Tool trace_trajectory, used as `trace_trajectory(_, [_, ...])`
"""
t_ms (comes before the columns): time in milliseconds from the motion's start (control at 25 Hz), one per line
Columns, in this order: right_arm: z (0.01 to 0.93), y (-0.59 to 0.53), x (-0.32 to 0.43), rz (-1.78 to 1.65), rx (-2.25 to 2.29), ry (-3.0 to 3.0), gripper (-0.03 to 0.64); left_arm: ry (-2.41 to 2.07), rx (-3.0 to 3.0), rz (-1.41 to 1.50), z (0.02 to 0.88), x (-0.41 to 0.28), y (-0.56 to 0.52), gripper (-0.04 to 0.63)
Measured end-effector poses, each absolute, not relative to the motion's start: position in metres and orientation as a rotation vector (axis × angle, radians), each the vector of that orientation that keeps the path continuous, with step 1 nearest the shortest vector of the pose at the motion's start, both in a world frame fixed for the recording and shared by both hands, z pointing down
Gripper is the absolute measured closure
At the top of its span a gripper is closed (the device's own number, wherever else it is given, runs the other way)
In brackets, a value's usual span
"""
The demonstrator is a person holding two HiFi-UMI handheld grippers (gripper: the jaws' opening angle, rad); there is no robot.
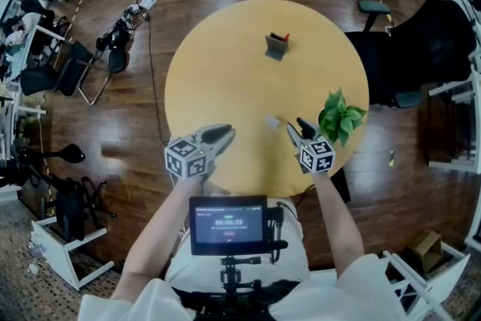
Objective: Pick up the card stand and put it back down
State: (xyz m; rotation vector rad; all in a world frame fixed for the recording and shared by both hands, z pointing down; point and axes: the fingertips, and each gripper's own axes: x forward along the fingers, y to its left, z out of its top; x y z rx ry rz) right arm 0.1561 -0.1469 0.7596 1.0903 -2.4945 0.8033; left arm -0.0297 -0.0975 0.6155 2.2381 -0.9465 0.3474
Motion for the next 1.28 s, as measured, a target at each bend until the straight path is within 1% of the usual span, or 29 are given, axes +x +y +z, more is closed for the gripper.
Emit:
trace_trajectory(80, [0.735,-0.141,0.156,0.793,1.09,-2.555,0.445,-0.939,2.253,0.322,0.614,-0.021,-0.099,0.534])
trace_trajectory(360, [0.672,-0.117,0.165,0.622,1.134,-2.629,0.465,-0.876,2.266,0.307,0.621,0.001,-0.094,0.534])
trace_trajectory(440, [0.662,-0.113,0.17,0.587,1.177,-2.631,0.516,-0.864,2.272,0.3,0.622,0.003,-0.095,0.534])
trace_trajectory(520, [0.655,-0.109,0.173,0.577,1.214,-2.629,0.538,-0.849,2.282,0.288,0.621,0.002,-0.097,0.534])
trace_trajectory(680, [0.642,-0.103,0.168,0.558,1.292,-2.594,0.557,-0.797,2.307,0.285,0.616,-0.013,-0.097,0.534])
trace_trajectory(840, [0.62,-0.101,0.162,0.565,1.436,-2.562,0.558,-0.739,2.354,0.311,0.606,-0.039,-0.093,0.535])
trace_trajectory(1160, [0.588,-0.088,0.131,0.483,1.616,-2.465,0.599,-0.618,2.448,0.337,0.596,-0.085,-0.084,0.535])
trace_trajectory(1280, [0.581,-0.079,0.118,0.465,1.65,-2.426,0.601,-0.551,2.494,0.359,0.596,-0.095,-0.079,0.535])
